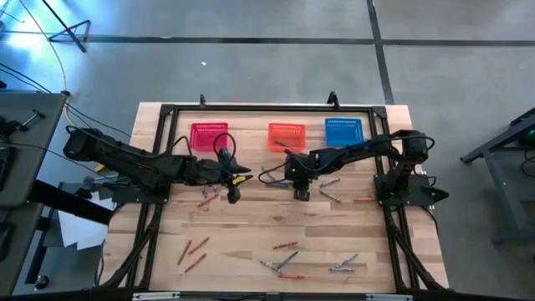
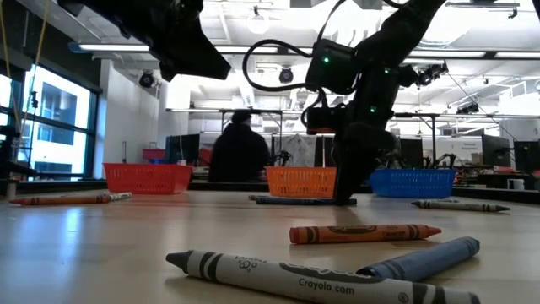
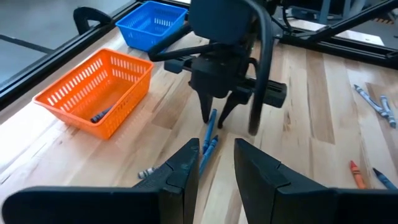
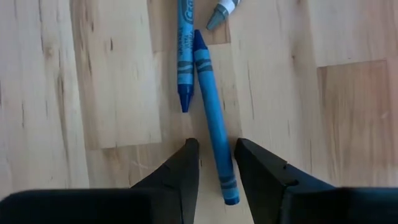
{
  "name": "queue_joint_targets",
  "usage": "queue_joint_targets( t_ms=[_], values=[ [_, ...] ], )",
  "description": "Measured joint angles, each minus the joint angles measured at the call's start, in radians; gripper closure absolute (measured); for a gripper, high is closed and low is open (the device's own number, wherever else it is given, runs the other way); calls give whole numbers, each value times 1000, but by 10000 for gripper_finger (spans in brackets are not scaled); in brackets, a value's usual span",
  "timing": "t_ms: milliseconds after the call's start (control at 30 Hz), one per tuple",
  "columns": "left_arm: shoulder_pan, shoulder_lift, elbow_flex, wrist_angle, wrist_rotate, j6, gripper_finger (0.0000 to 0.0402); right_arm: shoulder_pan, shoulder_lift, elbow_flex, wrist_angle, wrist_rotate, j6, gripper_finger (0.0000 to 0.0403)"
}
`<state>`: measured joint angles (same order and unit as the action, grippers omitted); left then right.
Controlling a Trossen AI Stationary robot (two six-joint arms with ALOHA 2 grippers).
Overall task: Sort crayons
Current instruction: Put the blue crayon into the orange bin
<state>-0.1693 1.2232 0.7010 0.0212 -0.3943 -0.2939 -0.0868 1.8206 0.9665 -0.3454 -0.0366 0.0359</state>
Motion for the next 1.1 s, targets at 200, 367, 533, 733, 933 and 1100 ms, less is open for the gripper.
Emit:
queue_joint_targets(
  t_ms=[200, 367, 533, 733, 933, 1100],
  values=[
    [-16, 0, 0, 1, -3, 0, 314, -1, 1, -1, -3, 7, 12, 360],
    [-25, 0, 0, 1, -5, -9, 314, -1, 2, -2, -13, 9, 13, 394],
    [-37, 0, 0, 1, -5, -10, 314, -5, 3, -2, -26, 2, 20, 396],
    [-42, 0, 0, 1, -6, -10, 314, -5, -44, -7, -47, 0, 20, 398],
    [-42, 0, 0, 2, -12, -18, 314, -22, -193, -6, -63, 36, 17, 401],
    [-42, 0, 0, 7, -12, -17, 314, -55, -306, -6, 45, 156, 9, 401]
  ],
)
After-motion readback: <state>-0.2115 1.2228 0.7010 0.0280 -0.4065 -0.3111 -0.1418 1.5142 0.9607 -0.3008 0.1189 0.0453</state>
